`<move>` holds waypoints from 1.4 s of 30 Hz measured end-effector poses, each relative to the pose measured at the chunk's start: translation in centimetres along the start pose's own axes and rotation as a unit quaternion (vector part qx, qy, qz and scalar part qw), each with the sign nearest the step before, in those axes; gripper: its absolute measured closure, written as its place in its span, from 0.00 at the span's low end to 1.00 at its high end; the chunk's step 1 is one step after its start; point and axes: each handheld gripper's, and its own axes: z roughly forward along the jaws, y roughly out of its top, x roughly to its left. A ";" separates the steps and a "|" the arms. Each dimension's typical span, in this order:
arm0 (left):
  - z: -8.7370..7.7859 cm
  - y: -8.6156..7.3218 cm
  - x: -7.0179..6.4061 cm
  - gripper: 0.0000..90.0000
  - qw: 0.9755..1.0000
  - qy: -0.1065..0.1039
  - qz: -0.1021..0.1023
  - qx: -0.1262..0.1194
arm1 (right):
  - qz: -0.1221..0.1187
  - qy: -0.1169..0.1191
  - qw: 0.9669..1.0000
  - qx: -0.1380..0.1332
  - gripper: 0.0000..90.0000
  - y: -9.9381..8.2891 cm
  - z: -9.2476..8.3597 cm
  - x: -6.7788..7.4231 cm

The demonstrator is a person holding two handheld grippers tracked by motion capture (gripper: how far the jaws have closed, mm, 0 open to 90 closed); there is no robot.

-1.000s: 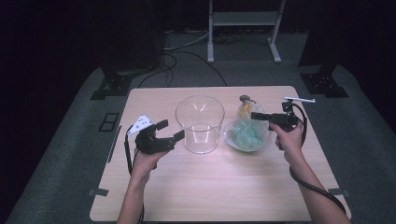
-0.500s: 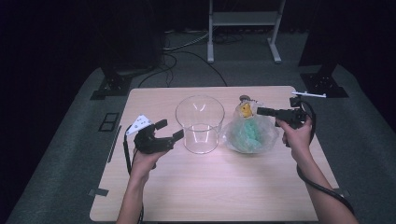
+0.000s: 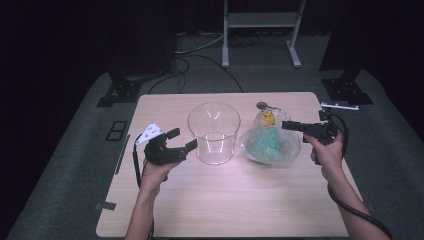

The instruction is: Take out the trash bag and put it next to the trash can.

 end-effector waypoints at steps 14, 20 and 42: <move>0.1 -0.1 0.0 0.10 1.000 0.000 -0.001 0.002 | 0.020 0.003 1.000 -0.004 0.52 -3.2 -2.0 -2.1; 0.1 -0.1 -0.1 0.10 1.000 -0.001 -0.002 0.003 | 0.019 0.000 1.000 -0.002 0.51 -4.5 -2.5 -2.4; 0.1 -0.2 -0.1 0.10 1.000 -0.002 -0.003 0.004 | 0.025 0.009 1.000 -0.010 0.50 -7.2 -4.1 -2.7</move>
